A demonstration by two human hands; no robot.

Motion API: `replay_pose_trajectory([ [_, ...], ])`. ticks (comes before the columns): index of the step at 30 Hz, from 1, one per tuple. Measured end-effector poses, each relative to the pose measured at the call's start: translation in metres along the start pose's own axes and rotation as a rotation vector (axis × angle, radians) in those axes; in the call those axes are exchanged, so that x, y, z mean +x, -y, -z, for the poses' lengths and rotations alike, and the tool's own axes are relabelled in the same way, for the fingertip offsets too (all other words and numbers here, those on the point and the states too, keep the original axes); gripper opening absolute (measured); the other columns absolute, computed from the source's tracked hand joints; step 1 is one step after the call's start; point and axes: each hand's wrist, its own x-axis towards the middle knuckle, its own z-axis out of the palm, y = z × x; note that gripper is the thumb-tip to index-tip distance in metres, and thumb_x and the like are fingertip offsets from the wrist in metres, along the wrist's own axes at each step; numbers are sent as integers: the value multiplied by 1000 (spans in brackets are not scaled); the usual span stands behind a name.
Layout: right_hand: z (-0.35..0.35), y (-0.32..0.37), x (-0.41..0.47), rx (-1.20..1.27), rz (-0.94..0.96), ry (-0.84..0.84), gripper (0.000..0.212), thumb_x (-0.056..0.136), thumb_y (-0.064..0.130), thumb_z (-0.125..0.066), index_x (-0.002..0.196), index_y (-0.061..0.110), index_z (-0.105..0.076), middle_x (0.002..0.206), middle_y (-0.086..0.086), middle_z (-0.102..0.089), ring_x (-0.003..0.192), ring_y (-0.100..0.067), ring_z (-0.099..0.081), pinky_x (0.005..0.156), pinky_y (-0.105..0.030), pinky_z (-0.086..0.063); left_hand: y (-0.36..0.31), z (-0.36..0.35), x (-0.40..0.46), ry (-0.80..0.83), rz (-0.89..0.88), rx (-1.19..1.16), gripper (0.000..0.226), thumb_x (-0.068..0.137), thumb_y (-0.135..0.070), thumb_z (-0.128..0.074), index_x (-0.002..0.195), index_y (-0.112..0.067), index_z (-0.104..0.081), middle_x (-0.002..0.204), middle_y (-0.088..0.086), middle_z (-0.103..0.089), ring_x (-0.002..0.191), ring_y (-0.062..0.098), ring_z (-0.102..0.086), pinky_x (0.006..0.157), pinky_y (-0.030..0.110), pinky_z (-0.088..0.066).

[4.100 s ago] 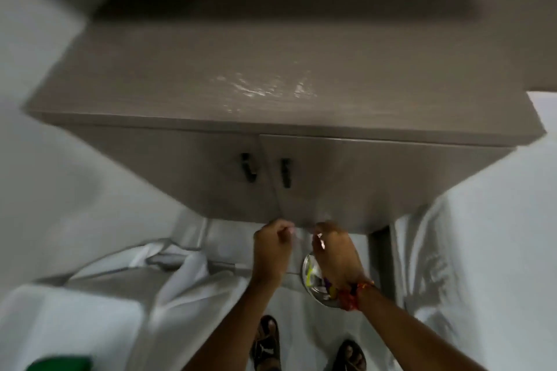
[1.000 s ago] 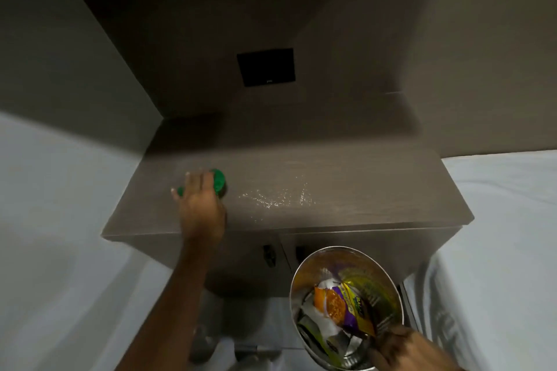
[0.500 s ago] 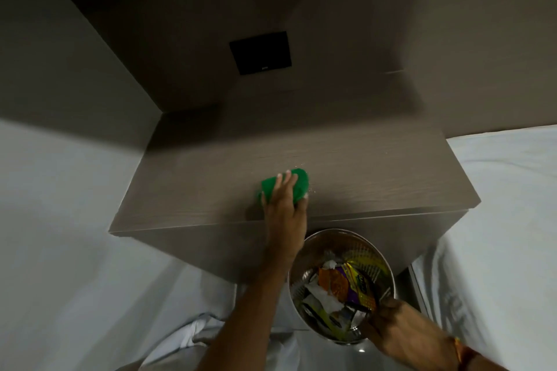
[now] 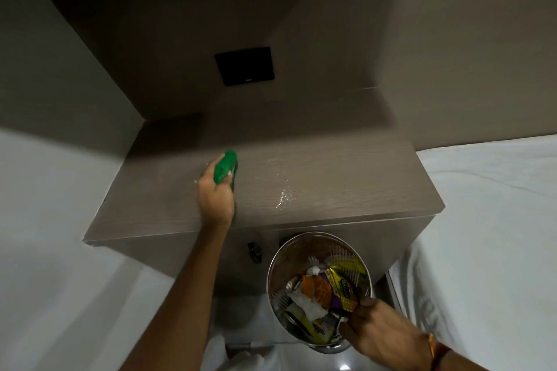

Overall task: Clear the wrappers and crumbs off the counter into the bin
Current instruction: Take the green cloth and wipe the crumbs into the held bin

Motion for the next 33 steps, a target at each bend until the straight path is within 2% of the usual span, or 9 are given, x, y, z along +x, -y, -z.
replay_pose_trajectory([
  [2, 2, 0, 0, 10, -1, -14, 25, 78, 24, -76, 80, 21, -51, 57, 6, -56, 49, -14, -54, 56, -22, -53, 12, -18, 4, 93, -52, 316, 49, 95, -9, -59, 143, -16, -52, 153, 15, -48, 144, 35, -40, 123, 51, -25],
  [3, 1, 0, 0, 10, 1, -19, 25, 78, 24, -76, 80, 21, -51, 57, 6, -57, 49, -14, -55, 57, -22, -52, 15, -29, 3, 135, -105, 424, 51, 94, -9, -60, 144, -17, -52, 158, 12, -42, 150, 33, -29, 126, 52, -12],
  [5, -2, -1, -2, 10, 1, -31, 27, 78, 24, -76, 83, 20, -49, 58, 6, -58, 50, -14, -56, 57, -23, -53, 15, -49, 2, 187, -179, 489, 52, 94, -10, -60, 144, -20, -51, 161, 6, -37, 154, 28, -21, 126, 54, -3],
  [9, -5, -2, -4, -2, 3, 7, 27, 76, 24, -76, 83, 20, -50, 57, 7, -60, 51, -13, -57, 58, -23, -53, 9, -70, -1, 308, -282, 507, 53, 93, -8, -59, 143, -24, -51, 159, -1, -39, 153, 25, -21, 126, 56, -6],
  [14, -11, -2, -3, 11, 1, 42, 17, 75, 23, -75, 80, 23, -59, 59, 7, -60, 54, -13, -56, 56, -24, -51, 8, -58, -1, 475, -259, 331, 56, 87, 0, -57, 136, -26, -59, 155, -10, -43, 150, 15, -25, 124, 40, -3],
  [18, -12, -3, -4, 35, 1, 78, 16, 80, 22, -72, 88, 22, -58, 65, 8, -63, 58, -12, -59, 58, -24, -53, 6, -49, -15, 607, -268, 283, 51, 84, -4, -54, 128, -27, -65, 151, -9, -51, 151, 16, -29, 126, 52, -6],
  [25, -14, -2, -4, 18, -13, 115, 16, 81, 22, -72, 91, 20, -60, 67, 6, -66, 59, -14, -62, 61, -27, -57, 0, -49, -94, 628, -271, 194, 48, 76, -14, -53, 115, -36, -69, 140, -19, -59, 144, -1, -35, 125, 40, -5],
  [28, -11, -2, -3, 15, -24, 111, 21, 78, 24, -77, 94, 21, -65, 65, 6, -65, 57, -15, -62, 58, -26, -56, 10, -50, -141, 539, -324, 216, 49, 81, -9, -52, 117, -39, -67, 140, -26, -58, 144, -9, -30, 125, 34, -4],
  [33, 0, 2, -3, -9, -32, 81, 13, 76, 27, -80, 83, 23, -69, 59, 6, -63, 53, -13, -60, 57, -23, -52, 46, -43, -195, 489, -659, 361, 45, 98, -16, -38, 135, -27, -60, 149, -12, -54, 150, 11, -33, 125, 50, -20],
])
